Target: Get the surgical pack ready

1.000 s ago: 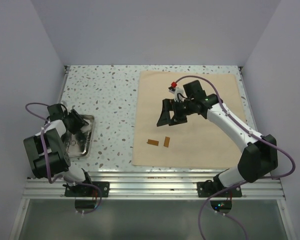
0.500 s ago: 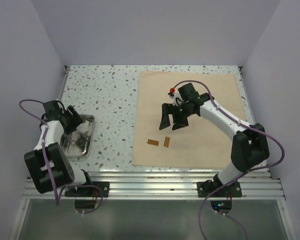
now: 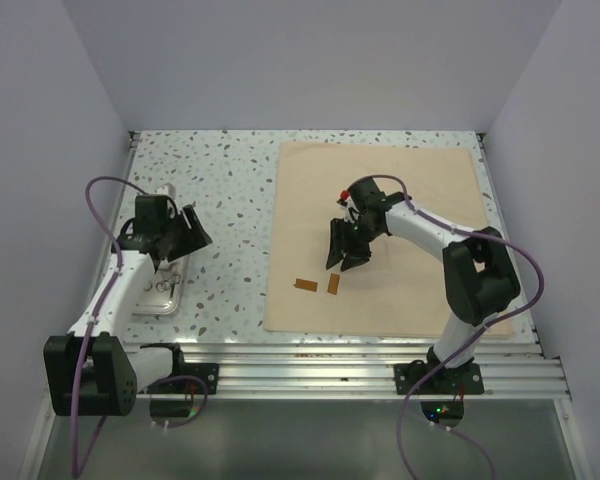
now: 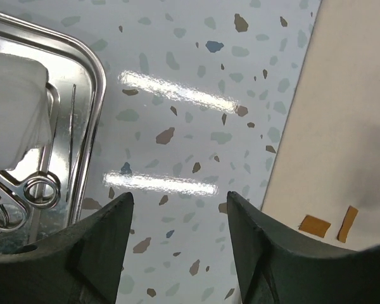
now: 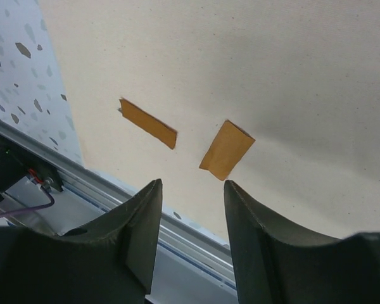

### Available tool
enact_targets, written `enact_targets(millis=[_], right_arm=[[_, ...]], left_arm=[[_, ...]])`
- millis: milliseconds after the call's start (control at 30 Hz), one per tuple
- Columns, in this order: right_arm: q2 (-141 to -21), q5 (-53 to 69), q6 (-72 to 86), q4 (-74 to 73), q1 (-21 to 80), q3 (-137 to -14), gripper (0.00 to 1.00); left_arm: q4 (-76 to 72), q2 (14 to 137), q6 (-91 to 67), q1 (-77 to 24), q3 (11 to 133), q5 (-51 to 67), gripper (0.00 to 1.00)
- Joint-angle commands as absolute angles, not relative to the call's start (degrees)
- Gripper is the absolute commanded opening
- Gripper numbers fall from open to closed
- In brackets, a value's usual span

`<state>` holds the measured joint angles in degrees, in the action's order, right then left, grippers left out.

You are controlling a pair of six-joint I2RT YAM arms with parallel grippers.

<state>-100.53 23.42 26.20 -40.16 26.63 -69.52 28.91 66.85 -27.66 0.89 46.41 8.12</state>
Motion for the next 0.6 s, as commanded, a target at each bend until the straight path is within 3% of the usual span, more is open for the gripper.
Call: enact_targets(millis=[0,200,367,567], right_arm=[[-100.8,23.3,28.0,-37.4,26.7,-67.7,0.47],[-100.6,25.7,28.0,-35.6,26.7,-65.4,0.42],[-101.7,33.2,24.6,-32.4,27.4,-65.9,0.43],[-106.4,33.0,15.2,-34.9,30.0,-71.6,0.45]], left_arm=[[31.8,65.0,-24.8,0.4,48.9,9.7,0.64],[28.0,65.7,-23.0,-7.2,47.1,17.1,0.64],[23.1,67.0,-25.0,-12.5,45.3,21.2,0.65],[23.2,67.6,-25.1,-13.9,45.6,22.2,0.65]])
